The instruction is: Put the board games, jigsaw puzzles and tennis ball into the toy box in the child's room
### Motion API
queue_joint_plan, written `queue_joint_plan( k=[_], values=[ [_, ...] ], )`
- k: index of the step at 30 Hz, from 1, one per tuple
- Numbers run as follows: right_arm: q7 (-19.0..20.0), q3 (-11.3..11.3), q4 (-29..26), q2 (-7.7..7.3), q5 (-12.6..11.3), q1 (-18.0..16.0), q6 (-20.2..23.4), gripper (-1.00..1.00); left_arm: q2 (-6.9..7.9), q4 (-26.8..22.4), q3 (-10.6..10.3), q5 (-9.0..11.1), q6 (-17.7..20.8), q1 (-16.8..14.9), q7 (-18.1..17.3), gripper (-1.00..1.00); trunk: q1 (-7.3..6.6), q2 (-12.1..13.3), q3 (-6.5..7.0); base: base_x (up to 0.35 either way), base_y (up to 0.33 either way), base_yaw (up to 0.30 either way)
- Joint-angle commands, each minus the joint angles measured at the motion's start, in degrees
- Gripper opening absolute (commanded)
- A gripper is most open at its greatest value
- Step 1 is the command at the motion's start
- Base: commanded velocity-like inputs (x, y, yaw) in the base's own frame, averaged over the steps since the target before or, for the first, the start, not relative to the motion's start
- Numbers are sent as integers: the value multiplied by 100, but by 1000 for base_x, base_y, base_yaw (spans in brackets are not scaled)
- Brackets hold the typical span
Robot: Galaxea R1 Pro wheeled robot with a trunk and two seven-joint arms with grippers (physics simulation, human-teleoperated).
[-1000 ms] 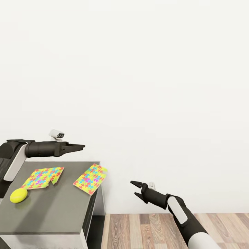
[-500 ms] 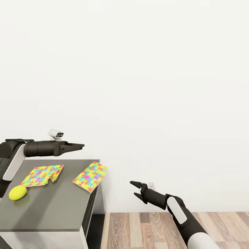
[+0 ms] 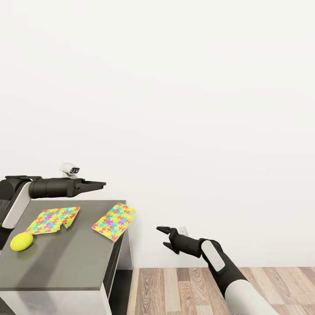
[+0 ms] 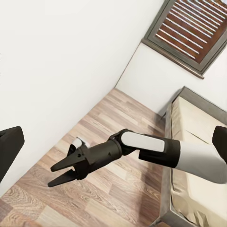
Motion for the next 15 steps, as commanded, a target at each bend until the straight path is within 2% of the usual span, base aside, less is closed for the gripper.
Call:
queue_joint_plan(
  k=[1, 7, 15],
  values=[
    [-5, -3, 16, -5, 4, -14, 19, 100, 15, 2, 0, 24, 42, -5, -8, 100, -1, -3, -6, 0, 0, 0],
    [-58, -37, 66, -40, -21, -46, 176, 100, 48, 5, 124, 62, 42, -5, -25, 100, -1, -3, -6, 22, 2, 0],
    [259, -31, 66, -41, -17, -47, 197, 100, 59, 5, 173, 60, 42, -5, -28, 100, -1, -3, -6, 66, 16, 0]
  ],
)
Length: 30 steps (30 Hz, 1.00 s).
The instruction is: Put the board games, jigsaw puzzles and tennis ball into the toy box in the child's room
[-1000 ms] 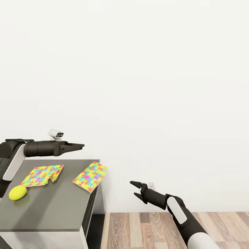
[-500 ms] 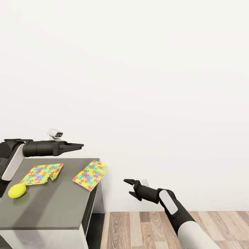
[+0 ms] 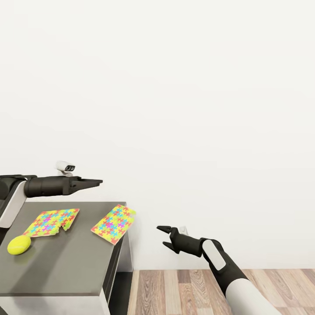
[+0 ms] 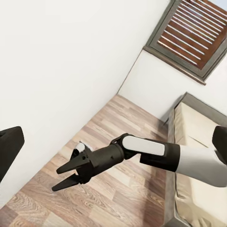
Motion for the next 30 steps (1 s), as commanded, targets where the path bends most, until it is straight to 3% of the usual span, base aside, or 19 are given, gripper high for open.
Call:
queue_joint_plan(
  k=[1, 14, 30],
  values=[
    [33, 3, 0, 1, 16, -3, 11, 100, 4, 2, 0, 18, 42, -5, -7, 100, 0, -3, -6, 11, 3, 0],
    [85, 26, 0, 22, 21, -6, -17, 100, 2, 7, 50, 21, 42, -5, -13, 100, 0, -3, -6, 108, 33, 0],
    [72, -12, -26, 22, 17, -8, -11, 100, -2, 2, 50, 23, 42, -5, -15, 100, 0, -3, -6, 8, 3, 0]
  ],
)
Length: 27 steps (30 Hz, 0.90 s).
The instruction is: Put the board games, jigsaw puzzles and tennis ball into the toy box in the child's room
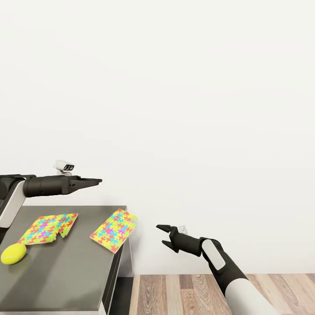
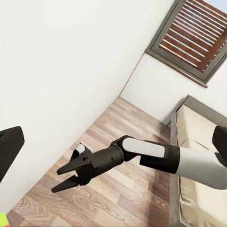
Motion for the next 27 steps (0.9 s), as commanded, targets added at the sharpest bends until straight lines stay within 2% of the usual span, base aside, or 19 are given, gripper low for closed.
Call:
queue_joint_plan(
  k=[1, 11, 19, 27],
  values=[
    [23, -5, 0, -3, 12, -4, 13, 100, 5, 2, -11, 17, 42, -5, -5, 100, -1, -3, -6, 0, 0, 0],
    [56, -7, 0, -6, 12, -2, 9, 100, 3, -15, -6, 17, 42, -5, -7, 100, -1, -3, -6, 5, 1, 0],
    [57, -4, 0, 2, 12, 2, 5, 100, 2, -23, -7, 19, 42, -5, -8, 100, -1, -3, -6, 122, 67, 8],
    [58, -4, 0, 12, 12, 1, 0, 100, 0, -41, -6, 21, 42, -5, -8, 100, -1, -3, -6, 13, 7, 197]
  ],
)
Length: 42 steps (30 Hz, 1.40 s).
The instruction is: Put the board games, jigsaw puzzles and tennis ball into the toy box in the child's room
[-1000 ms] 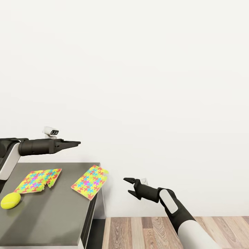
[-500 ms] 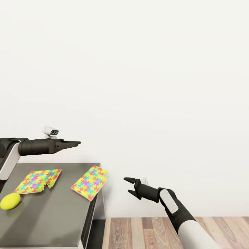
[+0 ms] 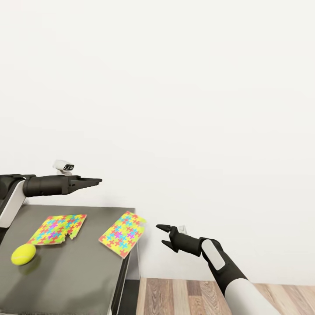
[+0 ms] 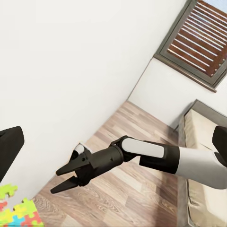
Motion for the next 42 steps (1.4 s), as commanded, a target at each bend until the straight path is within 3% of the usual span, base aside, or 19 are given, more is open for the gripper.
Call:
queue_joint_plan(
  k=[1, 42],
  values=[
    [17, -4, -1, -3, 10, -4, 16, 100, 4, 2, -9, 17, 42, -6, -7, 100, -1, -3, -6, 2, 1, 101],
    [17, 20, 38, 0, 62, -4, 7, 100, 19, -47, -7, 29, 42, -6, -37, 100, -1, -3, -6, 29, 14, 5]
  ],
)
